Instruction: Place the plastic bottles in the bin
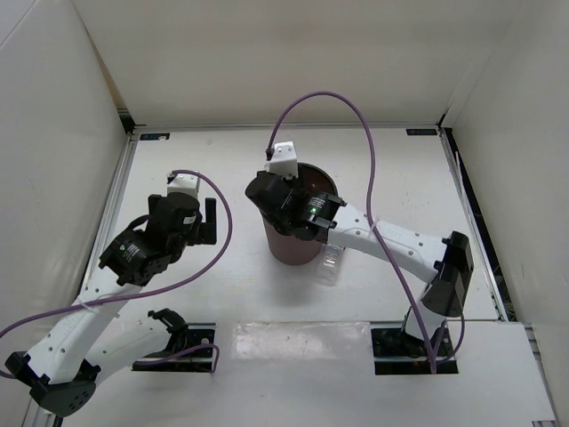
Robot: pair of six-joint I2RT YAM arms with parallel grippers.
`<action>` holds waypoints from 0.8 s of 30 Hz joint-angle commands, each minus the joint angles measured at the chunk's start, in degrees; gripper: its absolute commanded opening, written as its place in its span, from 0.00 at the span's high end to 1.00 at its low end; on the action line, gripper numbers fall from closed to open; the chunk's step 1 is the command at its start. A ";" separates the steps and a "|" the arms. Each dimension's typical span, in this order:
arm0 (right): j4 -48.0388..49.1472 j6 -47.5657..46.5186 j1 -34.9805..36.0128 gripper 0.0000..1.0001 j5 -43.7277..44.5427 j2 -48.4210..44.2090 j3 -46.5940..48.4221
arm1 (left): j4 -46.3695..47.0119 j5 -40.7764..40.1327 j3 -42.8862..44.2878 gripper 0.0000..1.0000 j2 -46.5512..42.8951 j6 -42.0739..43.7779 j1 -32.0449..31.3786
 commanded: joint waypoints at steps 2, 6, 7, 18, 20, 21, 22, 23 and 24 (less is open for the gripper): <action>-2.58 6.20 -0.02 0.68 1.26 1.48 0.05 | 0.25 -0.44 -0.13 0.00 -0.14 0.00 0.27; -4.86 9.53 0.16 0.63 0.55 2.18 -0.48 | 0.16 -0.52 -0.13 0.00 -0.06 0.09 0.19; -5.22 9.81 0.16 0.59 -0.32 2.36 -0.48 | 0.34 -0.61 -0.05 0.00 -0.14 0.09 0.27; -8.03 13.85 -0.10 0.10 0.37 -0.09 -1.54 | 0.25 -0.70 -0.13 0.00 0.03 0.09 0.28; -8.56 13.68 -0.02 0.10 1.16 -0.88 -1.54 | 0.16 -0.61 -0.13 0.00 0.03 0.09 0.19; -8.47 12.28 0.16 0.10 1.69 -1.32 -1.28 | 0.16 -0.70 -0.13 0.00 0.03 0.09 0.27; -8.73 12.01 0.60 0.10 1.87 -1.68 -1.10 | 0.16 -0.61 -0.13 0.00 -0.05 0.09 0.28; -9.34 10.96 0.95 0.10 2.91 -1.94 -0.66 | 0.08 -0.61 -0.13 0.00 0.03 0.09 0.28; -9.44 10.26 1.39 0.10 3.71 -2.29 0.91 | 0.16 -0.70 -0.13 0.00 0.03 0.18 0.19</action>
